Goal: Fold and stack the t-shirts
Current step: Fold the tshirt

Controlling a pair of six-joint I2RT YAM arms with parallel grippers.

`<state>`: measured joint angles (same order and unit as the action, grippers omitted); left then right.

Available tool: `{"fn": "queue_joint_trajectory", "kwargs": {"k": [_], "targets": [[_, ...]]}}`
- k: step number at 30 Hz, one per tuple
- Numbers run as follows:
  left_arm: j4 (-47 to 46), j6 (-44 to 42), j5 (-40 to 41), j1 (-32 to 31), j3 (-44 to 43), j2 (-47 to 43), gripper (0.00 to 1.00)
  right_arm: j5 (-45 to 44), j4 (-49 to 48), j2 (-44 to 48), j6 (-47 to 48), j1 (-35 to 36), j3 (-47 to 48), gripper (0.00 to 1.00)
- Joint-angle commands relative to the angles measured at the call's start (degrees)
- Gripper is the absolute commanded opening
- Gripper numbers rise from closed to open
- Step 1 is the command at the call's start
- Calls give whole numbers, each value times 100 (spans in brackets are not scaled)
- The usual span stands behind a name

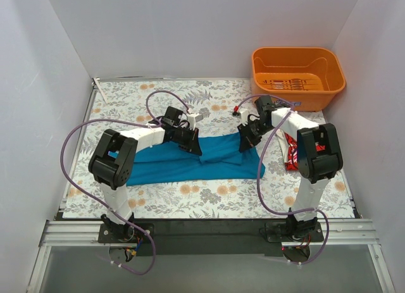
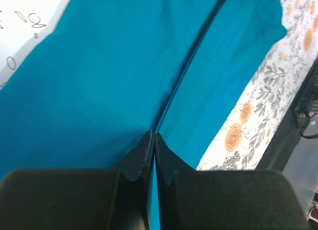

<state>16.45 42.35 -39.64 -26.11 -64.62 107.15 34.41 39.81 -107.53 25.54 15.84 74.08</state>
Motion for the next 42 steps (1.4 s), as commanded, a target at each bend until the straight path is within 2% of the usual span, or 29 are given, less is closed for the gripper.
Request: {"fn": "queue_joint_trajectory", "kwargs": {"k": [1,3,4,6,9,12,17,23,29,35,39,42], "targets": [[25,-148,290,62,-244,-2,2,-277,70,-102,-66,25,395,16],[191,-279,307,97,-323,-54,14,-356,105,-58,-145,16,475,27],[297,-349,325,123,-341,-106,20,-374,97,-15,-154,25,519,39],[551,-542,430,219,-323,-377,34,-418,114,187,-155,16,581,43],[867,-964,667,508,-227,-730,39,-619,167,548,-102,68,511,43],[1367,-1508,782,886,-244,-1038,38,-987,299,811,91,278,344,41],[2222,-2580,1299,1143,-166,-1100,36,-1682,387,891,197,841,63,35],[2407,-2925,1757,1538,142,-1048,33,-2359,361,584,258,1404,1,32],[2372,-2969,2100,2100,309,-863,28,-2940,238,-162,258,1475,317,28],[2477,-2882,2302,2443,775,-845,26,-3589,-8,-1400,399,1475,1230,25],[2565,-2723,2399,2602,1188,-994,24,-4125,-420,-2227,697,1475,2240,24],[2740,-2653,2129,2794,1425,-1248,22,-4258,-1025,-3044,935,1484,3478,24]]}}
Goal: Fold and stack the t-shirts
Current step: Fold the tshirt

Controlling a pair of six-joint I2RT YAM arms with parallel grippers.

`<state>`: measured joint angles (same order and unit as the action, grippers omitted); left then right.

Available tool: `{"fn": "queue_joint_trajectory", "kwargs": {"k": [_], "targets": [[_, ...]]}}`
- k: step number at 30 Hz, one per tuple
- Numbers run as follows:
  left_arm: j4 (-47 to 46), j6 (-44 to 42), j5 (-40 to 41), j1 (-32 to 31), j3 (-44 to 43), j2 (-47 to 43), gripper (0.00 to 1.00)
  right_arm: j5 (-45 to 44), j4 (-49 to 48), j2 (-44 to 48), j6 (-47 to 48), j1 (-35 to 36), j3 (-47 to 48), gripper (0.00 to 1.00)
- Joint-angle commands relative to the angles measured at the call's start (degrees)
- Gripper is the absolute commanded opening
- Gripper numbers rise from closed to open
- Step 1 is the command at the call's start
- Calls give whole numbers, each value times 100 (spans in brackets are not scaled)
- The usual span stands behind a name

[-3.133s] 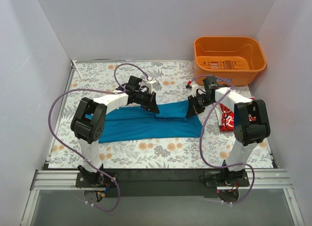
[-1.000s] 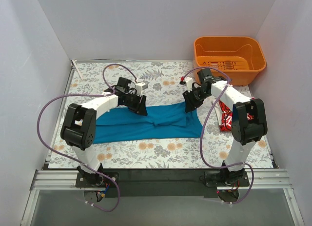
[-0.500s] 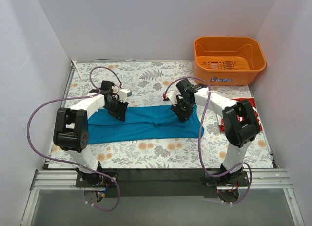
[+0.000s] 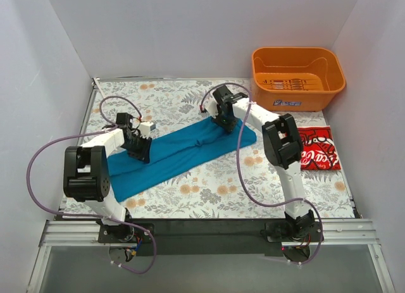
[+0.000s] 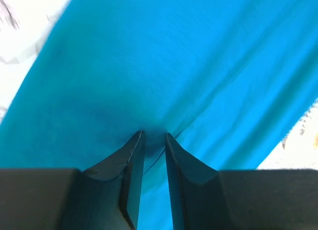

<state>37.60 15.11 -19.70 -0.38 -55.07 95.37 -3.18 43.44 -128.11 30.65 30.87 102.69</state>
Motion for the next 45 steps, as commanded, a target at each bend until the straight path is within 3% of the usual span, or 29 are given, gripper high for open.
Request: {"fn": "queue_joint_trajectory", "kwargs": {"k": [1,2,5,7,10,12,18,23,29,34,38,42,45], "targets": [[686,45,-23,223,523,-202,22,-525,-1469,-1231,459,-20,1020,24],[730,9,-181,232,576,-334,23,-578,-1540,-1729,494,-20,2016,25],[731,-140,-718,223,428,-1028,25,-850,-1899,-2226,582,-11,3314,32],[582,-228,-911,214,278,-1370,27,-1070,-2729,-1973,626,-20,3013,35],[406,-386,-1000,117,-12,-1356,29,-931,-3917,-920,583,-73,1476,40],[309,-413,-939,-242,-100,-1180,29,-747,-4045,-339,451,-108,894,41],[29,-395,-614,-742,-145,-546,26,-290,-3852,524,-199,-178,357,41],[-60,-457,123,-1200,-48,-256,25,80,-3352,857,-613,-231,313,42],[98,-659,485,-1736,522,-142,22,546,-2736,1086,-1061,-415,146,42],[308,-440,12,-3000,656,-142,20,731,-2359,1157,-1070,-591,23,41],[379,-10,-534,-4204,-37,384,18,784,-2174,1070,-1123,-731,110,40],[291,316,-1122,-4391,-995,886,17,819,-2050,938,-1193,-898,505,39],[73,334,-1369,-4339,-1427,721,18,1029,-1945,841,-1220,-978,699,39]]}}
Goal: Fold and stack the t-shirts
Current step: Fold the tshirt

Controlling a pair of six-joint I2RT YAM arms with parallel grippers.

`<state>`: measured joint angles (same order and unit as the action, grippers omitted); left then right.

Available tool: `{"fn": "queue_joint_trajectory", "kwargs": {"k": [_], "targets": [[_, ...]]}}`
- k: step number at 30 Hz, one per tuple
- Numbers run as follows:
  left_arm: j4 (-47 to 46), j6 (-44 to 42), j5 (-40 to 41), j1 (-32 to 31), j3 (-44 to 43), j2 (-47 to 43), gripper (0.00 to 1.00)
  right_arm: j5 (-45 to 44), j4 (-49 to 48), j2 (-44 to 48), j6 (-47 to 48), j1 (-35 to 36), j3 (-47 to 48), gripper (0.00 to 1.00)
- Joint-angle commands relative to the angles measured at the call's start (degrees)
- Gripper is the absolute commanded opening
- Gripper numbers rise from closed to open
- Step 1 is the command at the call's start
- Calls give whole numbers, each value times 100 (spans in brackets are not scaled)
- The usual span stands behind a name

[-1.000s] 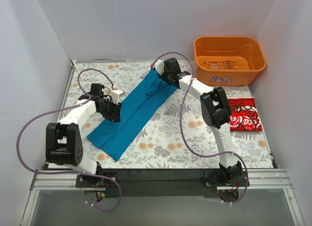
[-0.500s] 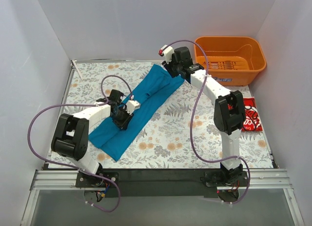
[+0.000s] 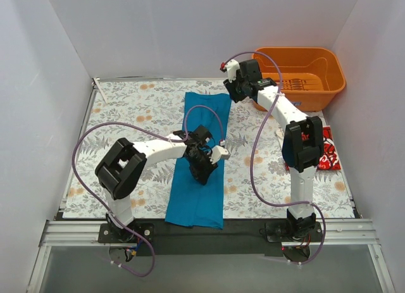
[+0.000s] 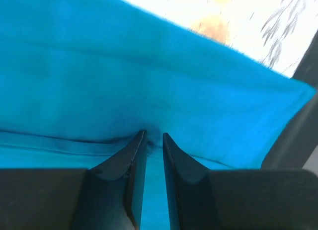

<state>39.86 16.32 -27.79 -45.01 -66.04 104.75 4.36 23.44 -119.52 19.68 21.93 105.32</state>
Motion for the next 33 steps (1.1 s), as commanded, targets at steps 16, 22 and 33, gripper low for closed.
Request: {"fn": "queue_joint_trajectory", "kwargs": {"k": [16,22,33], "targets": [[-1120,2138,-640,2954,-2956,1352,30,1462,670,-169,-132,100,78,34],[-1287,2455,-263,3086,-4134,2259,32,1305,662,-106,-342,188,-530,34],[-1524,2772,871,3113,-4936,3209,41,1111,829,-150,-720,188,-1092,52]]}}
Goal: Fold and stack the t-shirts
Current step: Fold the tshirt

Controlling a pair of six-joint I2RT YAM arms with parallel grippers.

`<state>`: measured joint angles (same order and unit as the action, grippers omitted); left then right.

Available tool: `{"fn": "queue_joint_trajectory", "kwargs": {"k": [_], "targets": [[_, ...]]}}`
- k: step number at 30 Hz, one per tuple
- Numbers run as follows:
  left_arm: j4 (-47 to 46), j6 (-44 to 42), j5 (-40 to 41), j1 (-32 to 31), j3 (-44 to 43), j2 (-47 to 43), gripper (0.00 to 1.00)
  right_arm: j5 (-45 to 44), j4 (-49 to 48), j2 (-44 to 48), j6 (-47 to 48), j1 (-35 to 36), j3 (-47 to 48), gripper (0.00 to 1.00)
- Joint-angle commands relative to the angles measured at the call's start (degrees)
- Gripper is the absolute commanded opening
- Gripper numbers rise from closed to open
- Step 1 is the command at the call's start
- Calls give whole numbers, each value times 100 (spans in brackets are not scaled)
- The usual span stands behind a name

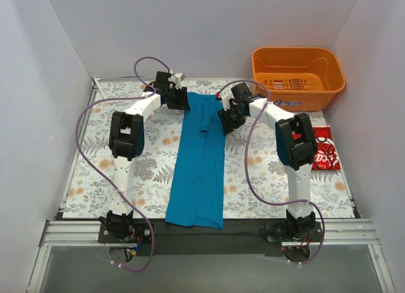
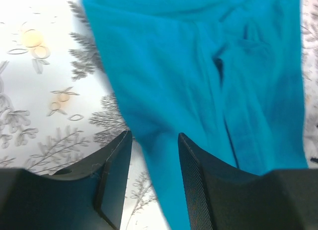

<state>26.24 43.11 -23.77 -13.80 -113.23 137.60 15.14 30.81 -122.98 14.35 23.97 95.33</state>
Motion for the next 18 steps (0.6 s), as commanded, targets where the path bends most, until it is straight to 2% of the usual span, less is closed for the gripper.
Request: {"fn": "queue_joint_trajectory", "kwargs": {"k": [1,8,12,14,16,18], "targets": [[-198,83,505,0,-234,-15,41,59,92,143,-213,-15,-102,52],[-181,48,356,-8,-604,416,41,-133,92,-297,-178,20,205,49],[-145,22,171,-8,-551,478,35,-134,92,-411,-152,12,232,35],[-119,-31,179,0,-507,496,26,-169,92,-429,-125,12,223,31],[-110,-110,241,-8,-490,513,20,-239,101,-455,-55,12,249,22],[-119,-154,311,0,-489,531,8,-300,92,-490,6,-15,284,11]]}}
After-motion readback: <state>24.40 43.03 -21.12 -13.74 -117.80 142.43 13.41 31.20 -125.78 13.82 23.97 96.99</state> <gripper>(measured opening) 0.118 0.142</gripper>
